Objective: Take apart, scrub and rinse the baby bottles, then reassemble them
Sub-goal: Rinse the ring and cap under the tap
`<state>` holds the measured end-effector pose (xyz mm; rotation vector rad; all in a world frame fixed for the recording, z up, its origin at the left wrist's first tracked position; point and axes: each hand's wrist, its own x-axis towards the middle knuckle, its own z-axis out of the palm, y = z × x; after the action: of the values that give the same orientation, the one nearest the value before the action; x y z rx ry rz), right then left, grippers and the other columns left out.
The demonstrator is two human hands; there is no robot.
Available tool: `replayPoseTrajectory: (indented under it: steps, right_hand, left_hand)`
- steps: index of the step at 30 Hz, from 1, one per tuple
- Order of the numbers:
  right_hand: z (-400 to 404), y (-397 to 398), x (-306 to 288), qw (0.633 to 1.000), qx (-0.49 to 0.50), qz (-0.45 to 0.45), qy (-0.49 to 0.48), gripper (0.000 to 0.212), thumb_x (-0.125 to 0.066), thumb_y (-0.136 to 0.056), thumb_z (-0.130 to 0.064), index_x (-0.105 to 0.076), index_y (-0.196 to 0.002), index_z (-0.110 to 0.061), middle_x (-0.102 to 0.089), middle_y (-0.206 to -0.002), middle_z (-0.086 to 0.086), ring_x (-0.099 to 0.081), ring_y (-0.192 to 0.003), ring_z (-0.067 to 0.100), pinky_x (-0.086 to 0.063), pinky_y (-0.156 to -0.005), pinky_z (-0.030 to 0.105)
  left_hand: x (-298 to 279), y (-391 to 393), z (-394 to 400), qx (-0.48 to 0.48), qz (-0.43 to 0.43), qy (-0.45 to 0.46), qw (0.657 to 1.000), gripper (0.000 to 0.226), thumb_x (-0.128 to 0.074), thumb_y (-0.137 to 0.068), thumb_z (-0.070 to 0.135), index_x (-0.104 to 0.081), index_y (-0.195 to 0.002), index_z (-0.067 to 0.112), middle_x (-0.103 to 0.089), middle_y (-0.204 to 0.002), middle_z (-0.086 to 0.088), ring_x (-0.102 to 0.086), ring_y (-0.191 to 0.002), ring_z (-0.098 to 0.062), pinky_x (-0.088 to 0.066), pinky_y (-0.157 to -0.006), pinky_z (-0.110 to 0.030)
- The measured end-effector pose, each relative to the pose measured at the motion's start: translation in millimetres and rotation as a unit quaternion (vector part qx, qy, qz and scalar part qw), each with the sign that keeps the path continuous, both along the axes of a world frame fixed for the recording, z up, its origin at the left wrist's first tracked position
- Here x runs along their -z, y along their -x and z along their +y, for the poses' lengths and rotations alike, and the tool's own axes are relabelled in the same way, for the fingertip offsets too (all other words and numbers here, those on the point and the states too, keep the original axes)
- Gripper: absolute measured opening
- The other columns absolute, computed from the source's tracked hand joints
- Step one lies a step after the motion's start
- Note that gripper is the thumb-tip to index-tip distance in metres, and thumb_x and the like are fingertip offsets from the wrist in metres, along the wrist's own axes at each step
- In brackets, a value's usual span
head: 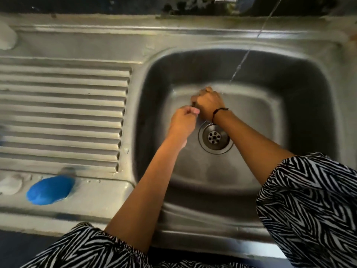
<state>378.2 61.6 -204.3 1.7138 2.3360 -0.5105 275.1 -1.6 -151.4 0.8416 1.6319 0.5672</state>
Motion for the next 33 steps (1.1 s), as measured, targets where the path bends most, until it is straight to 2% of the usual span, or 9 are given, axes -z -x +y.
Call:
replayPoseTrajectory:
  steps: [2,5,7,9,15,18,22,27,33]
  right_hand:
    - [1.6,-8.1,-11.5,0.974,0.140,0.175,-0.022,0.015,-0.055,-0.086,-0.017,-0.065,-0.097,-0.015,-0.066,-0.099,0.010,-0.058,-0.097,0.024,-0.044,-0.084,0.031]
    - [-1.4,-29.5,-54.1,0.795,0.373,0.478,0.004,0.018,-0.054,-0.085,-0.001,-0.063,-0.082,-0.016,-0.063,-0.077,0.004,-0.057,-0.062,0.012,-0.050,-0.060,0.027]
    - [-7.3,-42.8,-82.3,0.697,0.410,0.586,0.055,0.019,-0.048,-0.087,0.004,-0.059,-0.086,-0.012,-0.060,-0.075,0.009,-0.054,-0.053,0.012,-0.045,-0.050,0.022]
    - [-14.0,-51.0,-103.8,0.668,0.409,0.617,0.075,0.019,-0.044,-0.088,0.007,-0.052,-0.095,-0.008,-0.060,-0.078,0.014,-0.052,-0.054,0.015,-0.040,-0.050,0.023]
    - [-23.6,-58.2,-125.8,0.673,0.383,0.631,0.046,0.024,-0.036,-0.096,-0.001,-0.055,-0.085,-0.009,-0.051,-0.066,0.010,-0.043,-0.047,0.011,-0.029,-0.044,0.025]
    - [-24.2,-54.9,-132.3,0.687,0.415,0.597,0.010,0.030,-0.031,-0.099,-0.010,-0.054,-0.080,-0.013,-0.046,-0.058,0.005,-0.036,-0.040,0.007,-0.025,-0.039,0.021]
    - [-22.0,-48.1,-140.0,0.772,0.424,0.466,-0.085,0.023,-0.036,-0.101,-0.027,-0.047,-0.087,-0.013,-0.050,-0.066,-0.001,-0.048,-0.053,0.005,-0.037,-0.052,0.023]
    - [-21.6,-52.4,-145.7,0.844,0.361,0.351,-0.183,0.037,-0.039,-0.096,-0.047,-0.044,-0.109,-0.012,-0.057,-0.077,0.003,-0.057,-0.074,0.024,-0.046,-0.066,0.035]
    - [-13.8,-56.4,-165.9,0.876,0.250,0.342,-0.232,0.018,-0.057,-0.092,-0.031,-0.053,-0.087,-0.015,-0.048,-0.071,-0.005,-0.044,-0.067,0.013,-0.033,-0.060,0.023]
  left_hand:
    - [-2.4,-0.3,4.9,-0.001,-0.010,-0.009,1.000,0.028,-0.049,-0.089,0.002,-0.060,-0.073,0.022,-0.061,-0.088,-0.004,-0.056,-0.091,-0.021,-0.046,-0.089,-0.036]
    - [-16.0,-8.0,16.8,-0.005,-0.059,-0.045,0.997,0.033,-0.041,-0.086,-0.008,-0.059,-0.075,0.017,-0.059,-0.080,0.000,-0.053,-0.084,-0.017,-0.044,-0.077,-0.028]
    - [-27.5,-18.2,27.5,-0.009,-0.096,-0.067,0.993,0.033,-0.038,-0.088,-0.011,-0.062,-0.089,0.012,-0.056,-0.079,0.000,-0.051,-0.073,-0.013,-0.042,-0.065,-0.018]
    - [-41.1,-28.5,38.3,-0.008,-0.128,-0.091,0.988,0.037,-0.036,-0.092,-0.010,-0.058,-0.112,0.012,-0.055,-0.087,-0.001,-0.049,-0.069,-0.011,-0.042,-0.062,-0.019]
    - [-68.0,-52.3,53.6,0.041,-0.149,-0.191,0.969,0.028,-0.040,-0.095,-0.007,-0.060,-0.114,0.001,-0.060,-0.078,-0.007,-0.057,-0.056,-0.006,-0.048,-0.053,-0.017]
    - [-68.4,-64.4,59.5,0.040,-0.107,-0.202,0.973,0.021,-0.046,-0.094,-0.002,-0.062,-0.092,0.011,-0.059,-0.066,-0.005,-0.056,-0.064,-0.019,-0.054,-0.069,-0.036]
    - [-81.5,-77.0,66.5,0.030,-0.049,-0.196,0.979,0.025,-0.044,-0.092,-0.001,-0.049,-0.072,0.013,-0.061,-0.075,-0.012,-0.055,-0.068,-0.024,-0.047,-0.066,-0.034]
    - [-85.7,-84.5,81.8,0.052,-0.045,-0.196,0.978,0.028,-0.044,-0.097,0.021,-0.064,-0.101,0.002,-0.067,-0.104,-0.022,-0.063,-0.097,-0.036,-0.051,-0.087,-0.044]
    - [-94.0,-85.4,76.5,-0.053,-0.224,-0.104,0.968,0.040,-0.045,-0.098,0.040,-0.058,-0.067,0.017,-0.046,-0.053,-0.001,-0.036,-0.042,-0.010,-0.024,-0.038,-0.019]
